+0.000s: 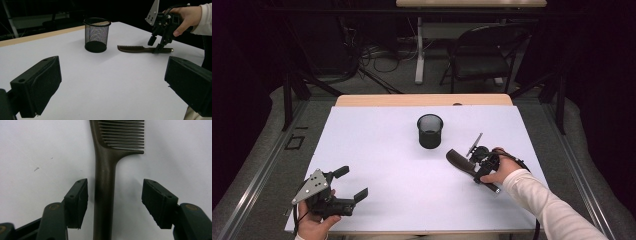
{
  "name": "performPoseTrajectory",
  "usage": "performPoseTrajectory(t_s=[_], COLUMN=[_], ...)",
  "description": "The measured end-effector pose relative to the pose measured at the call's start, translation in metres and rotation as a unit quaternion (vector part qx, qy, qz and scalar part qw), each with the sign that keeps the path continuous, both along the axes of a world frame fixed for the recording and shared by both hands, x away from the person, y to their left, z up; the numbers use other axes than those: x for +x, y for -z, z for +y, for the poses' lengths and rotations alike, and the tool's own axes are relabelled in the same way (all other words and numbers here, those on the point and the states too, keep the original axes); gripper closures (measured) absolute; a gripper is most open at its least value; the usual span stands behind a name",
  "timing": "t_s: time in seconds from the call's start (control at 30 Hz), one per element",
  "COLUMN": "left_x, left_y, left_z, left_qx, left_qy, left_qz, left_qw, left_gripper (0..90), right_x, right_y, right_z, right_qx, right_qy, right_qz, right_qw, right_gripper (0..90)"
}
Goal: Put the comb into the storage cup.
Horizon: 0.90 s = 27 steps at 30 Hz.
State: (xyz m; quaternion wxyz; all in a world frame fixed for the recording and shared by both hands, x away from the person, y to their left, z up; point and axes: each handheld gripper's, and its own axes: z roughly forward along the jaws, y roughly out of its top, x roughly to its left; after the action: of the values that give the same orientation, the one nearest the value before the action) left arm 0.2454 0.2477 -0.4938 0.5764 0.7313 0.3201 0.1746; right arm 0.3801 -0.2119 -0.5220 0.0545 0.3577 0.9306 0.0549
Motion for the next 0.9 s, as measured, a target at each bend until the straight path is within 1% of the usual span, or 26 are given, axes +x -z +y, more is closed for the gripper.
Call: performPoseTrajectory(t_s=[0.07, 0.1, 0.13, 0.2, 0.23, 0.33, 0.4, 0.43, 0.47, 0.5, 0.53, 0.7, 0.77, 0.83, 0.9], left_x=[0.0000, 0.0000, 0.0000, 0.0001, 0.0001, 0.0002, 0.0001, 0.0001, 0.0001, 0.0001, 0.0001, 0.0002, 0.0002, 0.0003, 0.0003], left_y=[0.0001, 0.0002, 0.0002, 0.0003, 0.0003, 0.0003, 0.0003, 0.0003, 0.0003, 0.0003, 0.0004, 0.0005, 0.0005, 0.0006, 0.0006], left_z=[-0.0002, -0.0003, -0.0003, -0.0003, -0.0004, -0.0002, -0.0001, -0.0001, -0.0001, -0.0001, -0.0002, -0.0002, -0.0002, -0.0002, -0.0004], left_qx=[0.000, 0.000, 0.000, 0.000, 0.000, 0.000, 0.000, 0.000, 0.000, 0.000, 0.000, 0.000, 0.000, 0.000, 0.000], left_qy=[-0.001, -0.001, -0.001, 0.000, 0.000, 0.000, 0.000, 0.000, 0.000, 0.000, 0.000, 0.000, -0.001, 0.000, 0.001], left_qz=[0.000, 0.000, 0.000, 0.001, 0.001, 0.001, 0.001, 0.001, 0.001, 0.001, 0.001, 0.001, 0.002, 0.002, 0.002], left_qw=[1.0000, 1.0000, 1.0000, 1.0000, 1.0000, 1.0000, 1.0000, 1.0000, 1.0000, 1.0000, 1.0000, 1.0000, 1.0000, 1.0000, 1.0000], left_gripper=[1.0, 1.0, 1.0, 1.0, 1.0, 0.9, 1.0, 0.9, 0.9, 1.0, 1.0, 0.9, 1.0, 1.0, 1.0], right_x=[-0.0001, -0.0001, 0.0003, 0.0004, -0.0002, 0.0001, -0.0003, -0.0005, -0.0006, -0.0003, 0.0005, 0.0011, 0.0007, 0.0015, 0.0014], right_y=[0.0008, 0.0005, 0.0012, 0.0012, 0.0019, 0.0029, 0.0033, 0.0048, 0.0052, 0.0050, 0.0033, 0.0037, 0.0043, 0.0042, 0.0041], right_z=[0.0003, 0.0006, 0.0004, 0.0009, 0.0014, 0.0014, 0.0020, 0.0017, 0.0017, 0.0017, 0.0018, 0.0009, 0.0009, 0.0005, 0.0008], right_qx=[0.000, -0.005, -0.001, -0.005, -0.006, -0.005, -0.010, 0.001, 0.003, 0.000, -0.011, -0.010, -0.009, -0.010, -0.009], right_qy=[0.004, 0.005, 0.002, 0.002, 0.004, 0.001, 0.003, 0.006, 0.007, 0.007, 0.004, 0.008, 0.010, 0.004, 0.005], right_qz=[0.001, 0.002, 0.005, 0.007, 0.005, 0.010, 0.006, 0.007, 0.006, 0.007, 0.015, 0.018, 0.015, 0.019, 0.020], right_qw=[1.0000, 1.0000, 1.0000, 1.0000, 1.0000, 0.9999, 0.9999, 1.0000, 1.0000, 0.9999, 0.9998, 0.9998, 0.9998, 0.9998, 0.9997], right_gripper=[39.3, 39.3, 39.4, 40.0, 39.9, 41.3, 42.0, 42.7, 42.8, 43.1, 43.7, 45.8, 46.4, 47.6, 49.4])
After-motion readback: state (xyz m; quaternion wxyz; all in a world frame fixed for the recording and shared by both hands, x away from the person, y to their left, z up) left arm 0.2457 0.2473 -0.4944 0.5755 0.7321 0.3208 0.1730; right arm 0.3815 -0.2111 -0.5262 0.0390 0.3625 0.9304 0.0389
